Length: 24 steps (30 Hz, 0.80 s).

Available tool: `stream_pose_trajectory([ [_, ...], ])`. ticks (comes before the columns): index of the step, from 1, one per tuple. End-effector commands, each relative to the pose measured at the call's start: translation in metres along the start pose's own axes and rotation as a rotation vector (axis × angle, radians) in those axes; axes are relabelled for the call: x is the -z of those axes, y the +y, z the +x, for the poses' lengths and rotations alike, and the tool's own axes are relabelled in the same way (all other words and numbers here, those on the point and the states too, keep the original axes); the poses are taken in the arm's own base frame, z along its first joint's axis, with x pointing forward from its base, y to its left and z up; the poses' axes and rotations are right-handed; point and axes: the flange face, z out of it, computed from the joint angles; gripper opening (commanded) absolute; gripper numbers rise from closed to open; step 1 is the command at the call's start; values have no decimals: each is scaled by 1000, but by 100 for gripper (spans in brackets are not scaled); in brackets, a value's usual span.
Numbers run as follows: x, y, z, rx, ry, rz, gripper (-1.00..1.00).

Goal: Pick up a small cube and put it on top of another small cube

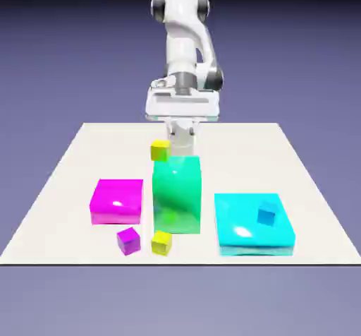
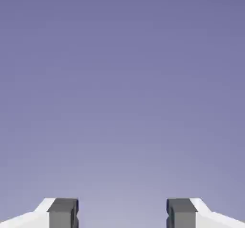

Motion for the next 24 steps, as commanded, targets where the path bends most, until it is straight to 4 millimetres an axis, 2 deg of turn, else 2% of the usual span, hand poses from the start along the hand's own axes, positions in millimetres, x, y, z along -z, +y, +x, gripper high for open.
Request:
stream_pose_trajectory([
  [1,-11,2,3,15,-31,-23,0],
  [6,-67,17,16,96,-186,-140,0],
  [11,-123,40,22,185,-341,-256,0],
  [18,-196,83,25,321,-557,-420,0],
  [24,-247,127,24,444,-740,-562,0],
])
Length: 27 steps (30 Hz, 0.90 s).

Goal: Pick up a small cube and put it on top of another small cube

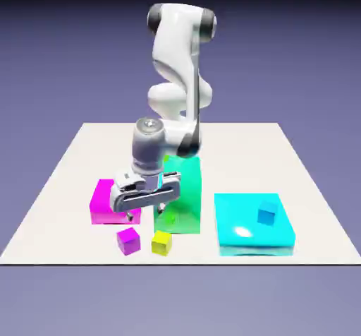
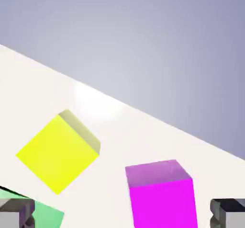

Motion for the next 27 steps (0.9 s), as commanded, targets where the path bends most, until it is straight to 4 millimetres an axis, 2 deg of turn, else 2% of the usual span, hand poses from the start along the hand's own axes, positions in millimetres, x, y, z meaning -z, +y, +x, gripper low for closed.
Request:
stream_pose_trajectory([
  [1,-9,3,4,20,-30,-25,0],
  [4,-34,14,15,80,-120,-100,0],
  [6,-36,15,16,83,-125,-104,0],
  [9,-92,16,14,83,-124,-104,0],
  [10,-105,17,12,83,-125,-104,0],
  [11,-105,17,12,83,-125,-104,-100],
  [12,-105,17,12,83,-125,-104,-100],
  [15,-48,15,16,83,-124,-104,-100],
  [16,-36,15,16,83,-125,-104,-100],
  [17,-36,15,16,83,-125,-104,-100],
  [18,-20,-14,17,112,-102,-98,-100],
  [27,79,-27,-35,-122,-150,36,-100],
])
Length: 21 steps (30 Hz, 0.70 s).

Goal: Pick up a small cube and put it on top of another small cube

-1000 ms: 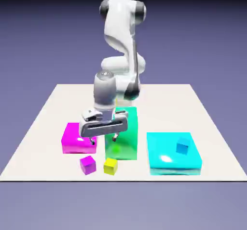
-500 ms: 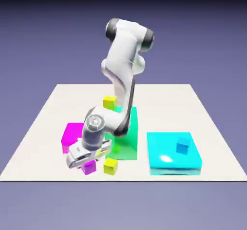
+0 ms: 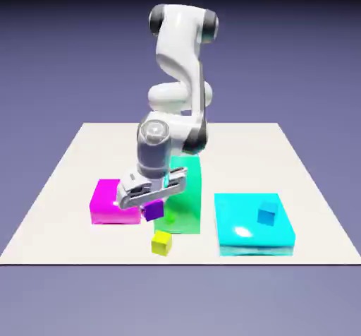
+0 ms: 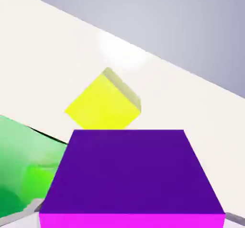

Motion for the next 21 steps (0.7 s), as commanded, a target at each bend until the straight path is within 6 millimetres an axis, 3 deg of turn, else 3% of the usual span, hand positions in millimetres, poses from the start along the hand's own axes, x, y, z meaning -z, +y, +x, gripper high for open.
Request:
stream_pose_trajectory([
  [1,10,0,-9,-24,-2,7,-100],
  [8,78,9,-77,-191,-10,41,-100],
  [10,89,26,-96,-269,-30,50,-100],
  [19,114,96,-188,-630,-107,52,-100],
  [20,102,112,-185,-662,-153,73,-100],
  [21,102,112,-185,-662,-153,73,-100],
])
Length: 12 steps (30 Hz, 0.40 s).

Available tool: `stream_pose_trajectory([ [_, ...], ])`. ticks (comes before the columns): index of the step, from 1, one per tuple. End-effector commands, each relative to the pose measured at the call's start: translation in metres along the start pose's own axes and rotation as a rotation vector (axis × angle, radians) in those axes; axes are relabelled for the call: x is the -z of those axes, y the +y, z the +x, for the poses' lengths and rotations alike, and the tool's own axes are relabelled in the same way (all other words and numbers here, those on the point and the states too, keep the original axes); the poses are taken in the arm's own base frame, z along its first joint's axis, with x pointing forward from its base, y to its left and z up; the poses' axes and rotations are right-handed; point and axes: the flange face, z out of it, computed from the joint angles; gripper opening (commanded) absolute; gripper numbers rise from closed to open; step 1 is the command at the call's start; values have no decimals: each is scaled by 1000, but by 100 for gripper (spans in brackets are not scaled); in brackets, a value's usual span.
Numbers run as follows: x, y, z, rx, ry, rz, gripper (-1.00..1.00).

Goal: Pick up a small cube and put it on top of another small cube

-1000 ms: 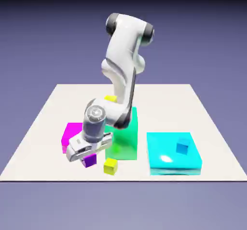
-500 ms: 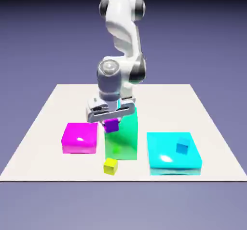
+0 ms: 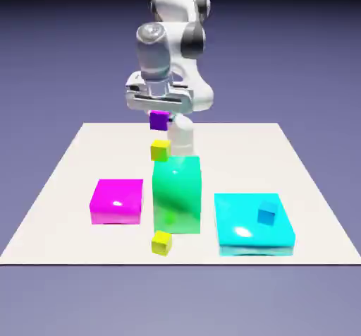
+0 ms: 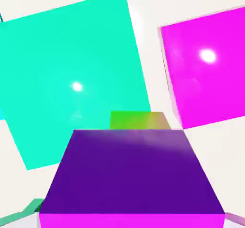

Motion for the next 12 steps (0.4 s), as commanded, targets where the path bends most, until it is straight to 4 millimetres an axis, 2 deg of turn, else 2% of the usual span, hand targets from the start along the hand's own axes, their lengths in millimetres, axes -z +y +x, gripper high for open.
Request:
stream_pose_trajectory([
  [1,-14,-2,2,0,2,-1,-100],
  [5,-69,-5,5,0,2,-1,-100],
  [6,-69,-5,5,0,2,-1,100],
  [7,-69,-5,5,0,2,-1,100],
  [12,0,0,0,0,2,-1,100],
])
